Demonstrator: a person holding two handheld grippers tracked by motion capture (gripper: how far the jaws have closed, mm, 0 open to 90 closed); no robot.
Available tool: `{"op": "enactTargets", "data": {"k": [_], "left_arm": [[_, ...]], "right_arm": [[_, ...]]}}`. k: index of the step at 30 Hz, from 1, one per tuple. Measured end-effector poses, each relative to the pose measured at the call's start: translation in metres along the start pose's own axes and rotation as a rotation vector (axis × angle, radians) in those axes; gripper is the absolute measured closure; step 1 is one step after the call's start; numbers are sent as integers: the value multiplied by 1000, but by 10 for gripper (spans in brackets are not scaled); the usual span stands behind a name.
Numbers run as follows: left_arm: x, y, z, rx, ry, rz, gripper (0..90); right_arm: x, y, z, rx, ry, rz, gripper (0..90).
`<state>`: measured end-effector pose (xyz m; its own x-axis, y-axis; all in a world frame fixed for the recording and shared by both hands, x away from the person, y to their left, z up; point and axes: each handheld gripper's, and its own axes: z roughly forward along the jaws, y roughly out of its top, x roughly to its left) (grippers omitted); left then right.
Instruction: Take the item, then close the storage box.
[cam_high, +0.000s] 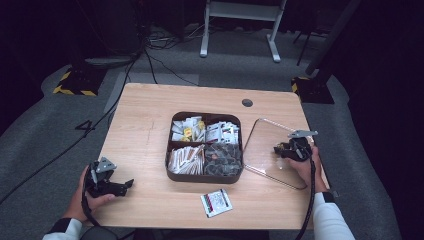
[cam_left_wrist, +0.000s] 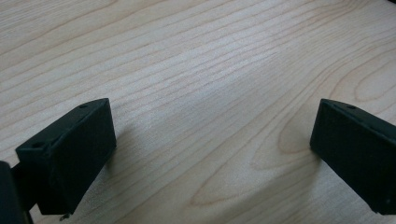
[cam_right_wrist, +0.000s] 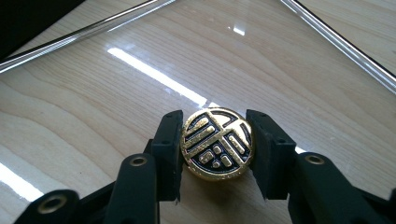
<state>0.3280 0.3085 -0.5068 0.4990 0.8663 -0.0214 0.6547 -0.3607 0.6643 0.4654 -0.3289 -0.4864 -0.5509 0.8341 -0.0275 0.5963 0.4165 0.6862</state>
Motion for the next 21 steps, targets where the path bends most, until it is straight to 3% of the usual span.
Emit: {"op": "enactTargets", "data": {"k": [11,21], "left_arm": [[0,0,0,1,0,1,5],[-1,1,1,0,4,-7,4]], "right_arm": [[-3,3,-13,-42,-11,17,590],[1,16,-42,-126,-26,5,590]]}}
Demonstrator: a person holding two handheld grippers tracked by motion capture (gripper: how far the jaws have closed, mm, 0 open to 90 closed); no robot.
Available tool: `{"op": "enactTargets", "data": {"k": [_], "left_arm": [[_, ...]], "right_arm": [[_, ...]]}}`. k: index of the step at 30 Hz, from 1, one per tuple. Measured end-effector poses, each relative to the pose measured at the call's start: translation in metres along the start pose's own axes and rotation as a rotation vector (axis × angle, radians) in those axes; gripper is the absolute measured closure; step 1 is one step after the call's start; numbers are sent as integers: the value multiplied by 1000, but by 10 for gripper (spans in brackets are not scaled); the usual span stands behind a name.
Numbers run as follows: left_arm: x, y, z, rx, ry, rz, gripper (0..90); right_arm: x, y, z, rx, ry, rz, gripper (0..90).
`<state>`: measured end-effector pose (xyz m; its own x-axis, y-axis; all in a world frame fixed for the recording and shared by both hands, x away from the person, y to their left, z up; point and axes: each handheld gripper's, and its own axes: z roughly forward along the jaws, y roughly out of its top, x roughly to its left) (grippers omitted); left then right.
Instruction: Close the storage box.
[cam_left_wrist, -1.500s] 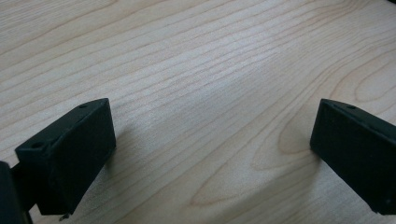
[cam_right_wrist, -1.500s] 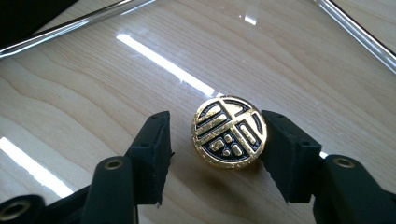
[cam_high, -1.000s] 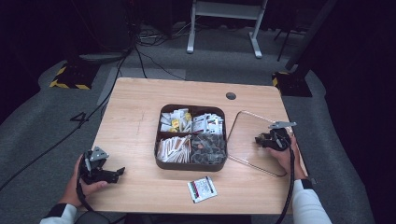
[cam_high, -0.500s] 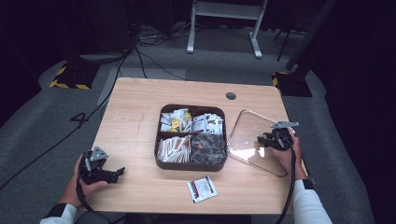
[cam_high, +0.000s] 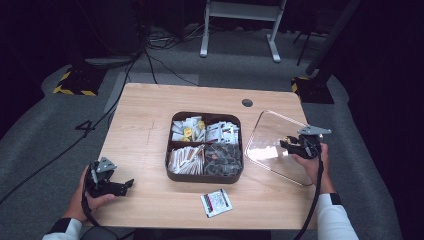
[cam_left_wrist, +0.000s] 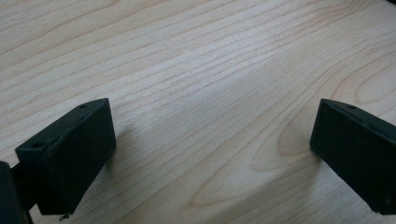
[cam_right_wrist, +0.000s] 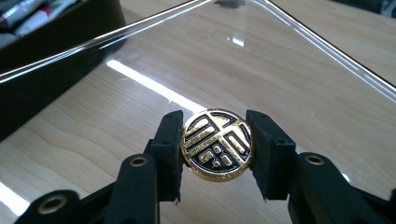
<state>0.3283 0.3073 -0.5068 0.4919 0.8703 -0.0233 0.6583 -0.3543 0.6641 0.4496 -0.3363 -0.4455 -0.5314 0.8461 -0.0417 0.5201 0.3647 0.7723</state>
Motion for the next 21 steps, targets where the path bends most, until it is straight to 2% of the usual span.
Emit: {"op": "enactTargets", "data": {"k": [8,21], "left_arm": [[-1,1,0,-1,9,-6,4],[-1,1,1,0,9,-13,3]], "right_arm": [[4,12,-17,-55,4,4,590],[24,31,-27,-95,28,-27,591]]}}
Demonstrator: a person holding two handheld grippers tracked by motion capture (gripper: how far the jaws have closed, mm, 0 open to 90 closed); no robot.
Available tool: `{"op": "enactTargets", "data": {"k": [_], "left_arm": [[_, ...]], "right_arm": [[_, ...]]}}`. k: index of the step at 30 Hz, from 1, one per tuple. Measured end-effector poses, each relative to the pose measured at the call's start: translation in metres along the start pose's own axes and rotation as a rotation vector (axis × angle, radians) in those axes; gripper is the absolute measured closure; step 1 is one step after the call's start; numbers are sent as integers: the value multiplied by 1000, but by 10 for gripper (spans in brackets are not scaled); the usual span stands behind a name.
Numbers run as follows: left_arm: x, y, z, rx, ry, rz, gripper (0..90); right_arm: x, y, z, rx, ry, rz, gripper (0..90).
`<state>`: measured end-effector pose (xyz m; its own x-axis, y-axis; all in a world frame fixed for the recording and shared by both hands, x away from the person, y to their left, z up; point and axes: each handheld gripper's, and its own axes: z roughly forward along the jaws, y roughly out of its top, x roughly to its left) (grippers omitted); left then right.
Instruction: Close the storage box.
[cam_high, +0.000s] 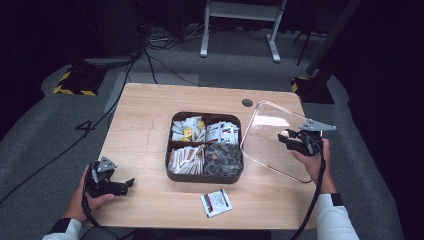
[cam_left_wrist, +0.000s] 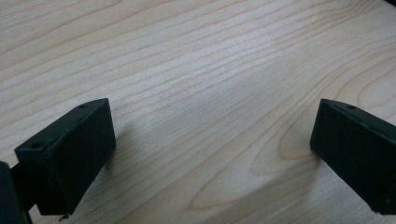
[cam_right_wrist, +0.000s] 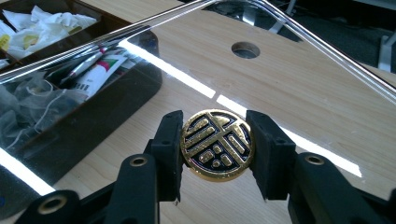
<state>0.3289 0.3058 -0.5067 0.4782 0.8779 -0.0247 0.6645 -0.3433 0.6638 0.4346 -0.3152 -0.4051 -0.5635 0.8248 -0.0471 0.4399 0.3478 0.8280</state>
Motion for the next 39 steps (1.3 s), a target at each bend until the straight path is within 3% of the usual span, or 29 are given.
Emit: {"op": "enactTargets", "data": {"k": [11,39], "left_arm": [[0,0,0,-1,1,-3,3],[0,0,0,-1,1,-3,3]], "right_arm": [[18,17,8,-18,38,-21,591],[89,54,57,-4,146,-134,591]]}}
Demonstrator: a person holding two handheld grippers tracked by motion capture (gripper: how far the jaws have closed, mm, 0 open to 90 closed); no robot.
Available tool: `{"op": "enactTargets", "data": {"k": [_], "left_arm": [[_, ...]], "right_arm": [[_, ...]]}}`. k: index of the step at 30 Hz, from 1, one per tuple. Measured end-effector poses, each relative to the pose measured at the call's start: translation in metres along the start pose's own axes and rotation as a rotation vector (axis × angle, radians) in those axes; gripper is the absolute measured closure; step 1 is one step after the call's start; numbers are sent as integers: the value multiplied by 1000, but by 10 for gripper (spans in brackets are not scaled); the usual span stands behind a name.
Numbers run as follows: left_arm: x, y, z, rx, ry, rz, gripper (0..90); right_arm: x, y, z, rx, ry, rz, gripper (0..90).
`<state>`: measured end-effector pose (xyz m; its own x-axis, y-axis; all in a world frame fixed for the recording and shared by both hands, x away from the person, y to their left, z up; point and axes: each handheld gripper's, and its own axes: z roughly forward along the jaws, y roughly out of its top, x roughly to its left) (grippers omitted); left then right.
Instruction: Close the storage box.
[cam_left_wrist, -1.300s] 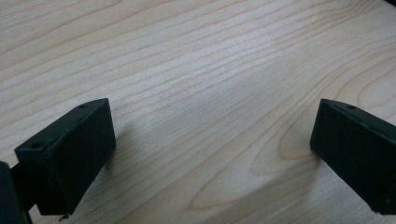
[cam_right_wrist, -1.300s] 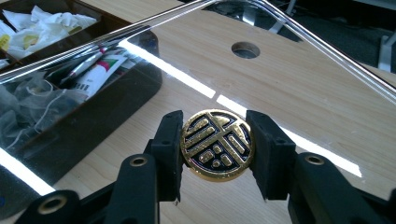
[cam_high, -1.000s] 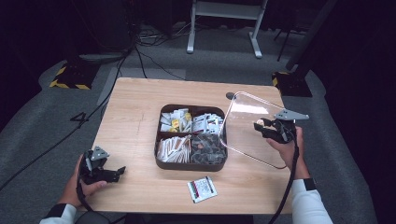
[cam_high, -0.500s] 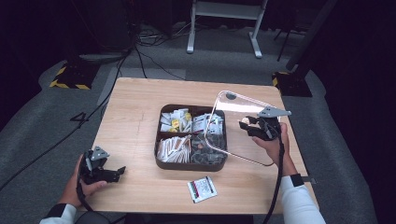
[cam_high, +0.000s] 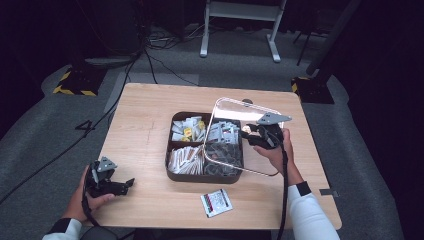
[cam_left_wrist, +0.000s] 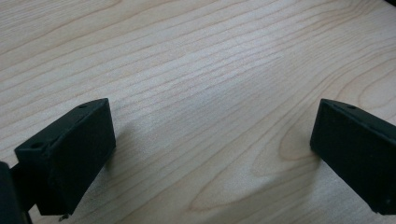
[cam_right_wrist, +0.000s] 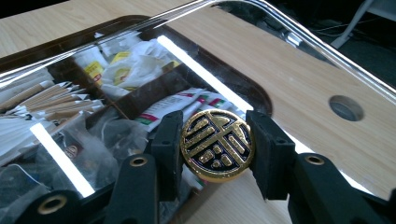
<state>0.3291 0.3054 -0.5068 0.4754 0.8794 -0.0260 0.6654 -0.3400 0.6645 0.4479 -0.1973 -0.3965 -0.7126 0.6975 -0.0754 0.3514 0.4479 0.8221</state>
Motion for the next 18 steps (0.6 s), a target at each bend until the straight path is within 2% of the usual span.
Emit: {"op": "enactTargets", "data": {"k": [7,18], "left_arm": [[0,0,0,0,0,0,3],[0,0,0,0,0,0,3]], "right_arm": [[18,9,24,28,41,-32,591],[34,19,48,55,70,-52,591]]}}
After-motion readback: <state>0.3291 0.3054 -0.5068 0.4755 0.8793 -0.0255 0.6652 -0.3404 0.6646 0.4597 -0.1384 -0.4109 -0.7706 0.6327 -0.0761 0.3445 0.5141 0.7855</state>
